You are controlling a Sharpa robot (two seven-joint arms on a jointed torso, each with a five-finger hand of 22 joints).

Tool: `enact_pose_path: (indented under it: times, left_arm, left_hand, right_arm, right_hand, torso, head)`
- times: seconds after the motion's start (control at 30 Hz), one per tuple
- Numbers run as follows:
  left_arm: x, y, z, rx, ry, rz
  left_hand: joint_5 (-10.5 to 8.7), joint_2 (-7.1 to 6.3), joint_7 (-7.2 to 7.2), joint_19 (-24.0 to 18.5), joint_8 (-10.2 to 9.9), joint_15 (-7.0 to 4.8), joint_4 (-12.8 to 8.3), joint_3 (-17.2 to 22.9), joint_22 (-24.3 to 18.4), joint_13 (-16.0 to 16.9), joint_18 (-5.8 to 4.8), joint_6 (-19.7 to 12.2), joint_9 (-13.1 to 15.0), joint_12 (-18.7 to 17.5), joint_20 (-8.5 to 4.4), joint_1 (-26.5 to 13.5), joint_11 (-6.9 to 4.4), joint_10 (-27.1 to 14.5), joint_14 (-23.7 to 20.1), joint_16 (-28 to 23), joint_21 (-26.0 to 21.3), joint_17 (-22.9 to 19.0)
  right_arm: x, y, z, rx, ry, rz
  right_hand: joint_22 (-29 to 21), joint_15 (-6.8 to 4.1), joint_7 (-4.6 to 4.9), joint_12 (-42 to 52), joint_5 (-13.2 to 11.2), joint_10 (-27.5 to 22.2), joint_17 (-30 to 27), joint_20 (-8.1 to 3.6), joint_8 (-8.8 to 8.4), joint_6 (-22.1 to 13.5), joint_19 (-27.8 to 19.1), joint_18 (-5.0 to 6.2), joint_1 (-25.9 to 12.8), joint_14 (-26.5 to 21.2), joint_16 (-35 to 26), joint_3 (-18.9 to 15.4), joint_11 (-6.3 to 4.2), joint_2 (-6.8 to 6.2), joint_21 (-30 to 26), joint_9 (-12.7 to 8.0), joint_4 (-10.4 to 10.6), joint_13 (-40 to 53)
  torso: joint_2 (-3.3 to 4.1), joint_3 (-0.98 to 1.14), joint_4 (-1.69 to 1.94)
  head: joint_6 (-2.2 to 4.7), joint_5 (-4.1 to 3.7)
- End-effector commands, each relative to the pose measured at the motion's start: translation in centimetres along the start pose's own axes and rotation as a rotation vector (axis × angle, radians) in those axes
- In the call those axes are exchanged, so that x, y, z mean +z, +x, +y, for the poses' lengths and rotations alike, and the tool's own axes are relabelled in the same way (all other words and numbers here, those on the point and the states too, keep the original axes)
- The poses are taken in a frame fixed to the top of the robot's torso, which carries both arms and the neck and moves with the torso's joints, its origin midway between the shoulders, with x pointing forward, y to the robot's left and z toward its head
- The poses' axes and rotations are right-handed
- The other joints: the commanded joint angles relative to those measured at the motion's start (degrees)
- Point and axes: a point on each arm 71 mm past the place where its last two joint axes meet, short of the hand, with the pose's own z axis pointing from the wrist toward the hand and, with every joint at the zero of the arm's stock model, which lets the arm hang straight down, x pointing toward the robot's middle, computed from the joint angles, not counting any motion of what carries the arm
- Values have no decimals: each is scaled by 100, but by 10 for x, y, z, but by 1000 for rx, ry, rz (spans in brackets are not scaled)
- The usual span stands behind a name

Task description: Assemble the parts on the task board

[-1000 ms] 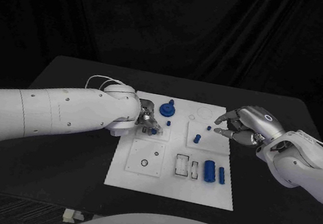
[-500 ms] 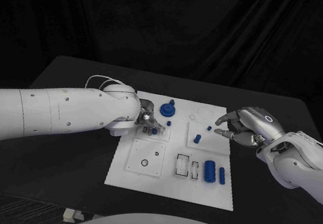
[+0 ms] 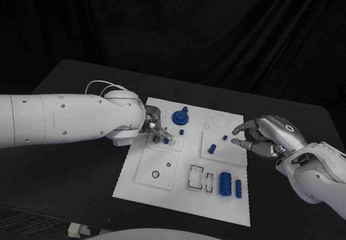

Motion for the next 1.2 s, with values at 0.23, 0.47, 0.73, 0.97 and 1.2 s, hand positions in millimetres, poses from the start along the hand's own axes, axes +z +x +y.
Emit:
enact_pose_path:
  times: [0.23,0.47,0.73,0.97,1.2]
  left_arm:
    - [-30,-49,-8,-31,105,-155]
    - [-40,-79,-3,22,120,-213]
    - [-31,-98,9,118,79,-270]
    - [-17,-102,18,126,52,-270]
    - [-4,-94,21,140,38,-223]
  left_hand:
    - [269,-10,-98,185,366,-97,-37,-220,817,1510,-67,-125,720,20,-55,385,-97,608,591,15,123,1505]
    - [129,18,-88,186,447,-92,-32,-307,839,1510,-69,-277,1020,20,-57,519,-91,608,591,15,117,1505]
    - [-65,11,-75,209,462,-80,56,-438,878,1510,-78,-302,1164,20,-44,550,-79,608,591,15,136,1505]
    - [-88,23,-77,198,468,-77,89,-469,874,1510,-74,-295,1195,20,-41,546,-77,608,591,15,123,1505]
    - [-179,18,-82,167,514,-74,178,-577,863,1510,-65,-260,1296,20,-37,506,-78,608,591,15,87,1505]
  right_arm:
    - [-2,-5,3,13,-4,-48]
    - [-1,-10,4,12,-8,-57]
    - [-2,-9,5,16,-11,-33]
    - [-4,-9,5,17,-18,-27]
    - [-3,-9,7,17,-38,-26]
  right_hand:
    - [854,60,25,15,32,607,449,16,-50,43,-51,90,-42,355,-91,-47,65,39,-71,-10,8,1509]
    - [849,71,31,15,35,607,432,23,-56,58,-56,92,-62,352,-111,-55,82,49,-94,-10,22,1509]
    - [847,76,35,15,39,607,426,27,-68,50,-57,93,-66,351,-118,-55,85,58,-102,-14,26,1509]
    - [842,81,38,15,56,607,423,33,-84,43,-62,97,-57,351,-122,-44,92,84,-123,-19,25,1509]
    - [839,88,43,15,87,607,421,38,-98,40,-65,99,-52,351,-124,-35,102,109,-137,-24,25,1509]
  torso:
    - [46,-6,-26]
    - [109,-22,-60]
    - [161,-53,-54]
    - [160,-57,-35]
    - [155,-45,-55]
  head:
    - [1,37]
    - [1,115]
    - [1,161]
    - [1,199]
    - [1,262]
